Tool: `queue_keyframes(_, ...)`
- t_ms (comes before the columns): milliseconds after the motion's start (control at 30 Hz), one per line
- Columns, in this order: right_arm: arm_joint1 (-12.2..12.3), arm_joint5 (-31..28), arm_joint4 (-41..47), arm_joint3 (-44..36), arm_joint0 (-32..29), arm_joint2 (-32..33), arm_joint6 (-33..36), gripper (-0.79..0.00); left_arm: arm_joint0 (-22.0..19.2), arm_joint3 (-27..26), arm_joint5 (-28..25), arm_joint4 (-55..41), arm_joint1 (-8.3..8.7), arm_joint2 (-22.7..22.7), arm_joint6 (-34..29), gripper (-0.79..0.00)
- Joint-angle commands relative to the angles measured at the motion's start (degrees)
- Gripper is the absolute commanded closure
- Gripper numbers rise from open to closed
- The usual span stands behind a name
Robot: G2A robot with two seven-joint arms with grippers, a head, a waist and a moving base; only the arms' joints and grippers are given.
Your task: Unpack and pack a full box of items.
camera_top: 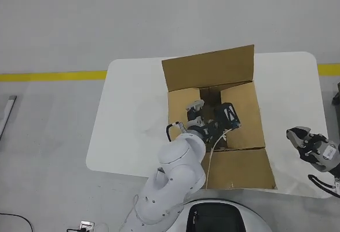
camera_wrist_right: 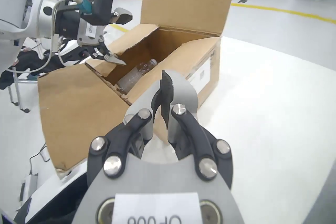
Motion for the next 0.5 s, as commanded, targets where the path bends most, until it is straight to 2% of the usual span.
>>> queue_keyframes(0, 0.0, 1.4, -3.4, -0.7, 0.7, -0.8, -0.3, 0.000, 0.5, 0.3, -0.1, 1.6, 0.14, 0.2, 1.4, -0.785)
queue_keyframes(33, -0.1, 2.1, -3.9, -0.7, 1.2, -1.5, -0.8, 0.000, 0.7, 0.4, -0.2, 2.8, 0.23, 0.1, 1.5, -0.668)
queue_keyframes(67, -0.1, 2.8, -5.0, -0.8, 1.8, -2.2, -0.6, 0.000, 0.9, 0.4, -0.6, 3.9, 0.32, 0.3, 1.8, -0.489)
queue_keyframes(100, 0.0, 3.2, -6.1, -0.9, 2.5, -2.9, -0.6, 0.000, 1.1, 0.3, -0.7, 4.7, 0.39, 0.2, 2.2, -0.363)
queue_keyframes(133, -0.1, 3.6, -6.8, -0.7, 3.2, -3.8, -0.6, 0.000, 1.4, 0.3, -0.6, 5.2, 0.45, 0.1, 2.6, -0.314)
queue_keyframes(167, -0.1, 3.9, -7.2, -0.4, 3.9, -4.8, -0.5, 0.000, 1.6, 0.3, -0.8, 5.8, 0.52, 0.0, 3.0, -0.215)
queue_keyframes(200, -0.1, 4.2, -7.5, -0.2, 4.7, -5.7, -0.5, 0.000, 1.8, 0.2, -1.0, 6.6, 0.60, -0.1, 3.1, -0.052)
queue_keyframes(233, -0.1, 4.5, -7.9, 0.1, 5.4, -6.7, -0.3, 0.000, 2.0, 0.2, -1.2, 7.2, 0.66, -0.2, 3.3, 0.000)
queue_keyframes(467, 0.0, 6.0, -8.9, 2.2, 10.9, -12.2, 1.0, 0.000, 3.3, -1.2, -2.5, 9.8, 0.93, -0.9, 4.6, 0.000)
